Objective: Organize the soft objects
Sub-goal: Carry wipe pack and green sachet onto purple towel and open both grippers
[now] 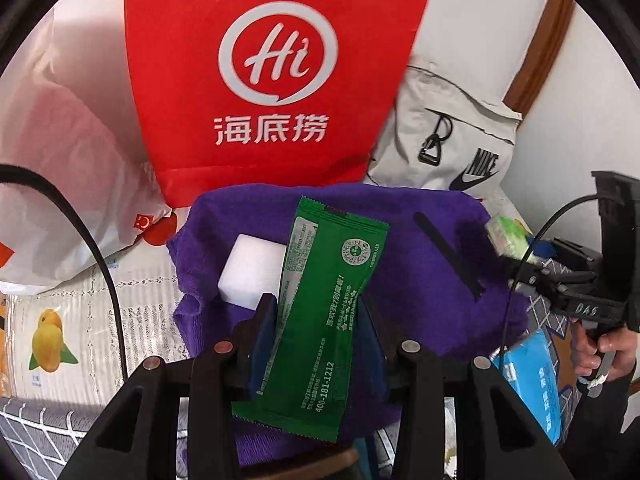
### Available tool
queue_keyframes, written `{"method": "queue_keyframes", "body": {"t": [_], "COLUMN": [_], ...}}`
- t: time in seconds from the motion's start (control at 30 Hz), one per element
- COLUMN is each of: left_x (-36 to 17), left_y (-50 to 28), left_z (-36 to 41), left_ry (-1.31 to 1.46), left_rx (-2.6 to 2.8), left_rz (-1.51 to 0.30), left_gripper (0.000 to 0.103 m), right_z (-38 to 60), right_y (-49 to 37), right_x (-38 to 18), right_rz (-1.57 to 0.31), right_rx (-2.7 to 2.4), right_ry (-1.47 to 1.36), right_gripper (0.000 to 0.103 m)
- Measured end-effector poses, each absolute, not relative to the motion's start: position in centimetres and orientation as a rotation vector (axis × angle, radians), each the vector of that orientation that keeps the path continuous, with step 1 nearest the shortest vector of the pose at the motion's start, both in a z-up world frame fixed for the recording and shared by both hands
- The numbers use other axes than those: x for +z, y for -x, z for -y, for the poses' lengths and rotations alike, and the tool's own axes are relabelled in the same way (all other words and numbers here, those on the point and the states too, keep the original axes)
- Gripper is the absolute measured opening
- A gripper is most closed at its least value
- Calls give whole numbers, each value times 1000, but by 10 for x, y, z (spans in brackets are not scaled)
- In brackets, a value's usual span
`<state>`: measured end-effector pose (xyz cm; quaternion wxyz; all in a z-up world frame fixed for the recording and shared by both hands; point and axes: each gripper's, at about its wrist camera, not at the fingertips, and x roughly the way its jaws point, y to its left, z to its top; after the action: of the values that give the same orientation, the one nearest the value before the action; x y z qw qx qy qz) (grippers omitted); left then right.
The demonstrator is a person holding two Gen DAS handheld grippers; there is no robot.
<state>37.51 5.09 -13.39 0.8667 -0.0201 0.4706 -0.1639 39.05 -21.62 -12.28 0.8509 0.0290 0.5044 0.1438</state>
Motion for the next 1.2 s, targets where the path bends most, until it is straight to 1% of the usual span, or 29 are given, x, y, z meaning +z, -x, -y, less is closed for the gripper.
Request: {"method": "queue_keyframes", "body": {"t": [0.27, 0.7, 0.77, 0.83, 0.9, 1.0, 1.03, 1.1, 1.17, 1.2], "left_x": [-152, -171, -169, -168, -169, -170, -170, -167, -162, -159], "left_y": [-385, -382, -382, -381, -380, -378, -378, -375, -371, -368], "left_z": [-50, -52, -51, -50, -49, -47, -46, -46, -47, -48], "left_ry": [2, -19, -31, -43, -52, -77, -83, -92, -100, -105], "left_rx": [-328, -318, -313, -314, -314, -309, -305, -296, -286, -279], "left_rz": [-1024, -1066, -1063, -1061, -1071, -1079, -1081, -1072, -1061, -1055], "left_gripper": [40, 41, 45, 54, 61, 66, 72, 75, 75, 77], "right_z": [209, 210, 211, 211, 211, 212, 212, 209, 208, 209], "right_y": [-402, -412, -413, -413, -417, -420, -421, -422, -421, -420], "right_x": [-155, -170, -171, -173, -175, -178, -178, -179, -177, -174], "right_rz": [-1161, -1217, -1228, -1237, -1251, -1273, -1281, -1295, -1292, -1282], "right_rx": [321, 317, 328, 334, 332, 339, 348, 365, 378, 382], "right_ry": [-17, -10, -11, -5, -5, -24, -27, -28, -33, -30], "right_gripper": [73, 73, 73, 73, 73, 74, 74, 77, 82, 82]}}
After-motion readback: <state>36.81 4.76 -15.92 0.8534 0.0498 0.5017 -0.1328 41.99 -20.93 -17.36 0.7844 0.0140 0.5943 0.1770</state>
